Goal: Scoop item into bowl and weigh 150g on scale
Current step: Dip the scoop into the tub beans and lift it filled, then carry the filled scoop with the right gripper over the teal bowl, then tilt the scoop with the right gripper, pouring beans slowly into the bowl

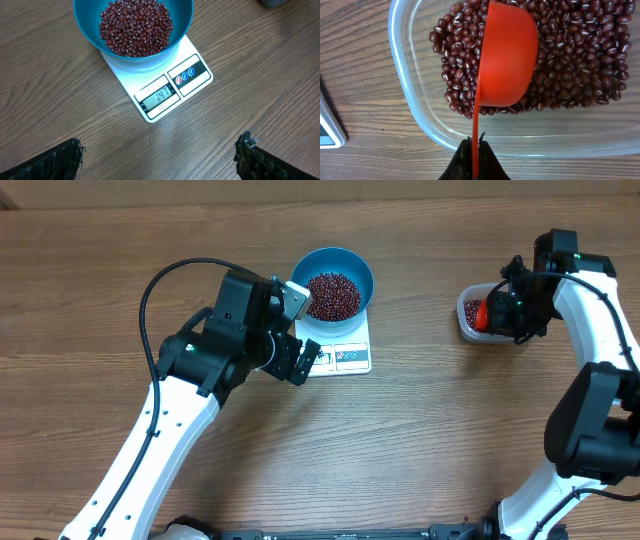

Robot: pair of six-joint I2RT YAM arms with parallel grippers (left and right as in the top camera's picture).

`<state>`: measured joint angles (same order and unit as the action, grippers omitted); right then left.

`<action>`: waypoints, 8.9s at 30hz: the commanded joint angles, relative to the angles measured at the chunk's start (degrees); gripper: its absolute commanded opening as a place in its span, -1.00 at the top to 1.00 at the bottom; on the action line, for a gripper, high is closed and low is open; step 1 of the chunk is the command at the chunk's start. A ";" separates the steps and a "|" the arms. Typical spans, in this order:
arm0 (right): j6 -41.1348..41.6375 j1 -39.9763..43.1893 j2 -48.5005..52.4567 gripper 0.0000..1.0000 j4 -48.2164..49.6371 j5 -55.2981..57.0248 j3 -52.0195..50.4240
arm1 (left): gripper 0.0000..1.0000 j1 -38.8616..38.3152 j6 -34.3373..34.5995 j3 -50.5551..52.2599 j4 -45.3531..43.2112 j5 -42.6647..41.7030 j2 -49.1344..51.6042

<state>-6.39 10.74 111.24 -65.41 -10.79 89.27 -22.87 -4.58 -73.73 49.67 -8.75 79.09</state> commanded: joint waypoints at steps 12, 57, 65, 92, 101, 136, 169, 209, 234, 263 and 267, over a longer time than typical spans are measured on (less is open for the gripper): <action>-1.55 1.05 0.20 0.93 0.00 -7.63 0.55 | -0.99 -0.02 0.74 0.11 -0.22 0.35 -0.33; -3.23 -7.78 -3.78 0.93 -2.78 -37.88 10.25 | -0.99 -0.02 0.72 0.11 -0.22 0.35 -0.33; 1.25 -15.67 -3.78 0.92 0.28 -30.73 12.61 | -0.99 -0.02 0.74 0.11 -0.22 0.35 -0.33; 3.41 -37.57 -3.82 0.92 3.91 16.31 17.64 | -0.98 -0.02 0.74 0.11 -0.22 0.35 -0.33; 3.39 -39.71 -3.82 0.92 5.35 19.78 17.64 | -0.99 -0.02 0.74 0.11 -0.22 0.35 -0.33; 3.39 -39.71 -3.82 0.92 5.11 19.74 17.62 | -0.99 -0.02 0.74 0.11 -0.22 0.35 -0.33; 3.41 -34.36 -3.82 0.92 4.90 4.09 17.62 | -0.99 -0.02 0.74 0.11 -0.22 0.35 -0.33; 3.39 -37.13 -3.82 0.93 3.78 11.10 17.62 | -0.99 -0.02 0.74 0.11 -0.22 0.35 -0.33; -1.64 -39.26 -3.82 0.93 3.56 15.93 17.62 | -0.99 -0.02 0.74 0.11 -0.22 0.35 -0.33; -6.05 -39.69 -3.82 0.92 3.63 13.40 17.62 | -0.99 -0.02 0.74 0.11 -0.22 0.35 -0.33; -5.66 -38.47 -3.82 0.92 3.61 9.46 17.62 | -0.99 -0.02 0.74 0.11 -0.22 0.35 -0.33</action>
<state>-12.10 -28.77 109.78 -62.13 2.44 104.73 -22.87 -4.58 -73.73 49.67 -8.75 79.09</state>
